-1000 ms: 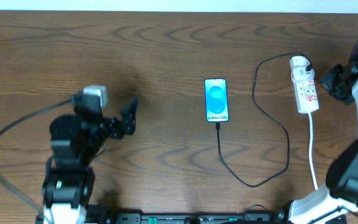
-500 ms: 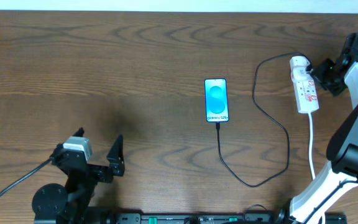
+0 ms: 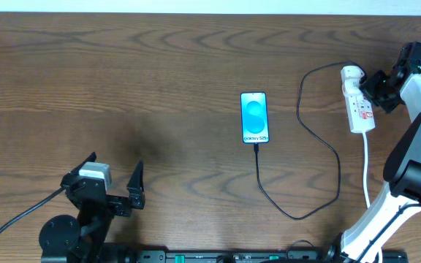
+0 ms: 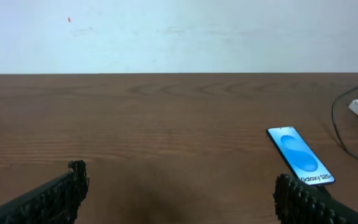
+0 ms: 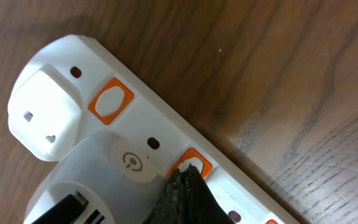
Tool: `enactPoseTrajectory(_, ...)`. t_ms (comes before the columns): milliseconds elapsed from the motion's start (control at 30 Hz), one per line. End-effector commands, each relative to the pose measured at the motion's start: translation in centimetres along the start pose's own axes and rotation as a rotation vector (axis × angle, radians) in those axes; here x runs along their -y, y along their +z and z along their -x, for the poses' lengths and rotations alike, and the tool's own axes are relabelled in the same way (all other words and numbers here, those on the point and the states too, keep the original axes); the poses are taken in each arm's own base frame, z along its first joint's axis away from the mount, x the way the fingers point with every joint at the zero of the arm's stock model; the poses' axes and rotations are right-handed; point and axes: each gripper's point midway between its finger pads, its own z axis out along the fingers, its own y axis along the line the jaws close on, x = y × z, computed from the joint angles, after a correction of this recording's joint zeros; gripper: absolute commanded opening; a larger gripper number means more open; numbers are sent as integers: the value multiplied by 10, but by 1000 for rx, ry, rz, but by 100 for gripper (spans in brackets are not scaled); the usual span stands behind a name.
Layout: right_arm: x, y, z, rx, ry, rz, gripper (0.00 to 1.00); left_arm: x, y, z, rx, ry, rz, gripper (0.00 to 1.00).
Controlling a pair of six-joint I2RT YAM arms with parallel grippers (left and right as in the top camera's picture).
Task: Plug charger to phone and switch on socket
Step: 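Press the power strip's switch down with the right gripper tip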
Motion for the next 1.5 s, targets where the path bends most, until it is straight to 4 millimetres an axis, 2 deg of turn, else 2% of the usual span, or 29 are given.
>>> enactPoseTrajectory(0,-11,0,5,5,-21,43,1,-3,-3,1,1,29,19,98)
enactPoseTrajectory(133,-14,0,1,-2,-30,48,1,-5,-3,-3,-14,27,35,98)
enactPoseTrajectory(300,-28,2,-8,-14,-92,64,1,-5,-3,-4,-19,26,35,98)
enactPoseTrajectory(500,-47,4,-22,-25,-146,74,1,-6,-4,-18,-74,18,36,98)
enactPoseTrajectory(767,-63,5,-36,-41,-184,84,1,-6,-4,-18,-73,18,36,98)
enactPoseTrajectory(1067,-74,14,-69,-124,-213,128,1,-6,-4,-18,-73,18,36,98)
enactPoseTrajectory(1200,-89,12,-82,-175,-219,206,1,-6,-4,-18,-73,18,36,98)
enactPoseTrajectory(1300,-96,11,-84,-180,-226,240,1,-6,-4,-18,-74,18,36,98)
enactPoseTrajectory(1467,-90,13,-78,-151,-227,200,1,-6,-4,-18,-74,18,36,98)
